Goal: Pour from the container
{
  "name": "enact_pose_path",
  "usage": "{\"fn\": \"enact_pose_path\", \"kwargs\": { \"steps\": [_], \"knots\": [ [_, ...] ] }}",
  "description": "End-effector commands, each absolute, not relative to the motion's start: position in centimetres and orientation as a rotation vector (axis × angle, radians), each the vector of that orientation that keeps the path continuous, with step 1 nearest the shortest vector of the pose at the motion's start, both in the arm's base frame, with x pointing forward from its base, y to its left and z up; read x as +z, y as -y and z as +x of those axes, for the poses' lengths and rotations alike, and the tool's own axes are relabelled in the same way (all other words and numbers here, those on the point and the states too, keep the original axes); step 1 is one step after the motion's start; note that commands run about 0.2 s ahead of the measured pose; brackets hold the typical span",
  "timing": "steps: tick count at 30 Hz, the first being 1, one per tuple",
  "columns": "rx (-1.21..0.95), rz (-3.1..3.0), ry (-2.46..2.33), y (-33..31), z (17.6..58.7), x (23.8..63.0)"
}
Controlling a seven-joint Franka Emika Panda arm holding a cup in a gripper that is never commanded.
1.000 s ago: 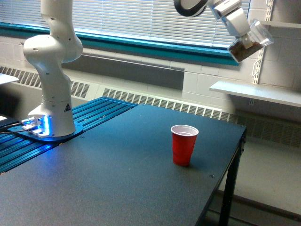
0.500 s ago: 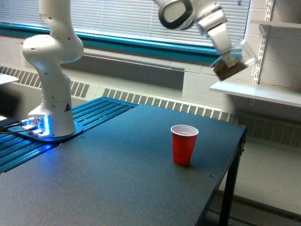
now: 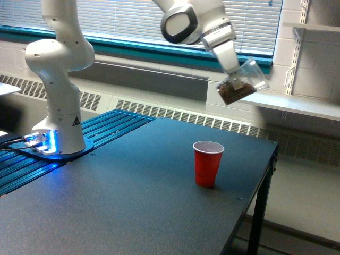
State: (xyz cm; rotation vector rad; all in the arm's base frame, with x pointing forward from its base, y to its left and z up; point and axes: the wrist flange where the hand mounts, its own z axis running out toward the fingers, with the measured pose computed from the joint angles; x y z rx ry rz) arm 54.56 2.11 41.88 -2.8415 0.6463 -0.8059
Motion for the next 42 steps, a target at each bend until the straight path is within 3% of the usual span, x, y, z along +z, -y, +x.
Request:
{"fn": "enact_pose_path", "kwargs": {
  "steps": [1, 21, 42],
  "knots": [
    [-0.841, -2.866, -0.603, -0.8, 52.5, 41.7],
    [-0.722, -2.963, -0.608, 1.7, 45.9, 36.0],
    [-0.603, -3.085, -0.572, 2.8, 42.3, 32.2]
  ]
}}
